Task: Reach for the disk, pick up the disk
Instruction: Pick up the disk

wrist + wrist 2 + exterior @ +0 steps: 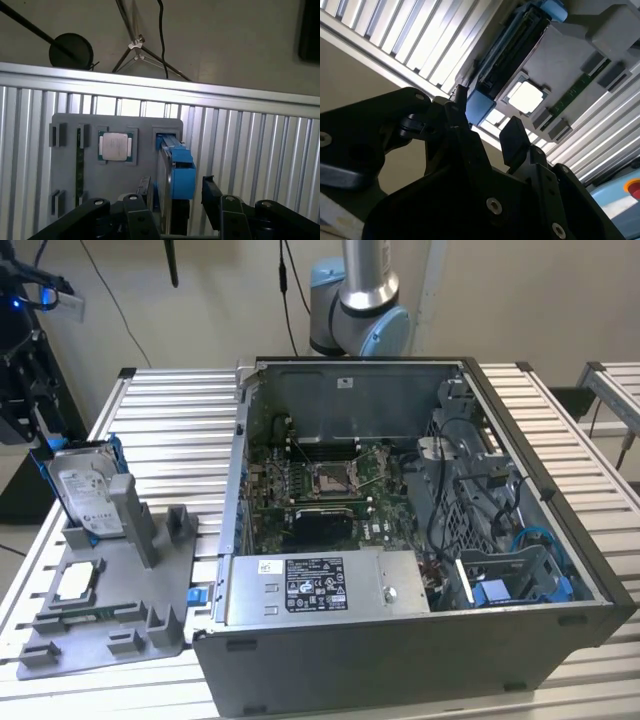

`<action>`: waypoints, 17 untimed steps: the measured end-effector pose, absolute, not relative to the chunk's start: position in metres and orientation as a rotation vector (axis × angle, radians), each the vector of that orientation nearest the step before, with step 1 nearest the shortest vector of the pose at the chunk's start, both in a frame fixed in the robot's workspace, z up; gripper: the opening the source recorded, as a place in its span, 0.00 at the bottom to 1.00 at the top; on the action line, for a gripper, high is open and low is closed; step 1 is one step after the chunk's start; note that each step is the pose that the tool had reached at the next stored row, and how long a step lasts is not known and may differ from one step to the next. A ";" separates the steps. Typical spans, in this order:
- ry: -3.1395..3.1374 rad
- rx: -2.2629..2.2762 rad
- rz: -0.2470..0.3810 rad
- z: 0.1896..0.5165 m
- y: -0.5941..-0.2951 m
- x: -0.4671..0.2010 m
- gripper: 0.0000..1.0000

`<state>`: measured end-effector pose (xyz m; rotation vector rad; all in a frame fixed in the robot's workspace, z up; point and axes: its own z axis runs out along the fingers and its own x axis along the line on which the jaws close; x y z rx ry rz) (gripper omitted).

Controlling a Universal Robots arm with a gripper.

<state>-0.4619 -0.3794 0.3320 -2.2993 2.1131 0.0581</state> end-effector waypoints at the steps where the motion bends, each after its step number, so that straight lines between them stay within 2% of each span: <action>1: 2.113 -2.299 0.058 0.330 -0.379 -0.462 1.00; 17: 2.111 -2.297 0.052 0.302 -0.376 -0.462 1.00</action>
